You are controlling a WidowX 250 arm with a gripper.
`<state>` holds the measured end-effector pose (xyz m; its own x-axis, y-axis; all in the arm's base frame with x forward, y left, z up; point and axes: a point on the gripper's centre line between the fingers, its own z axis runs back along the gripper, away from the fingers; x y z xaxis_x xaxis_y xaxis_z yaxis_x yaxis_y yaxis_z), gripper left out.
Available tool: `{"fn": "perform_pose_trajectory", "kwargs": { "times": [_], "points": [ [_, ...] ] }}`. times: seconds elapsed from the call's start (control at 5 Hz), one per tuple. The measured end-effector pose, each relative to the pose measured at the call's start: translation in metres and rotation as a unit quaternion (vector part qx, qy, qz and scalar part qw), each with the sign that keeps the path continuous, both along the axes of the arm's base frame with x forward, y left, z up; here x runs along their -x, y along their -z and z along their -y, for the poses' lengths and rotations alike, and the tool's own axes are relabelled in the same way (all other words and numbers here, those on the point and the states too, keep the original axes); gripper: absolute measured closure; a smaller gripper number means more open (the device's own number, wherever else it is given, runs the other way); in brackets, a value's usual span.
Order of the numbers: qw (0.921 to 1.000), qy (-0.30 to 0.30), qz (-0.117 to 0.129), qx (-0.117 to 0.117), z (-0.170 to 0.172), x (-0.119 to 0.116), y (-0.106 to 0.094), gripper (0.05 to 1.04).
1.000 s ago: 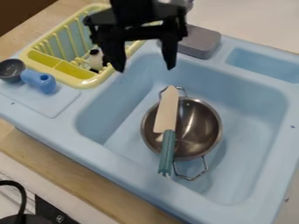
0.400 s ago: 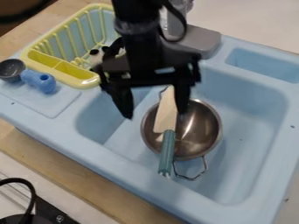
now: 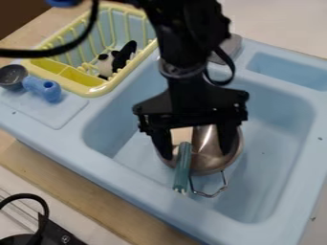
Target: Take a knife and a knife
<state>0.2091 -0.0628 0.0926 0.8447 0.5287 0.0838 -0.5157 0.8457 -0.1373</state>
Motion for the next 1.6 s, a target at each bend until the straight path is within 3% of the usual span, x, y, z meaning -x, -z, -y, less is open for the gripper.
{"fn": "perform_pose_trajectory", "kwargs": {
  "times": [0.2,0.8,1.0,1.2,1.4,1.6],
  "points": [
    [0.9999,-0.011,-0.006,-0.003,-0.001,0.001,0.006,0.084],
    [0.9989,-0.043,-0.012,0.018,-0.019,0.002,0.013,0.084],
    [0.9989,-0.04,-0.011,0.022,-0.019,0.001,0.014,0.13],
    [0.9992,-0.018,-0.035,0.009,-0.019,0.0,0.022,0.396],
    [0.9991,-0.031,-0.029,-0.005,-0.022,-0.004,0.019,0.645],
    [0.999,-0.032,-0.029,-0.003,-0.02,-0.005,0.018,0.776]
  ]
}}
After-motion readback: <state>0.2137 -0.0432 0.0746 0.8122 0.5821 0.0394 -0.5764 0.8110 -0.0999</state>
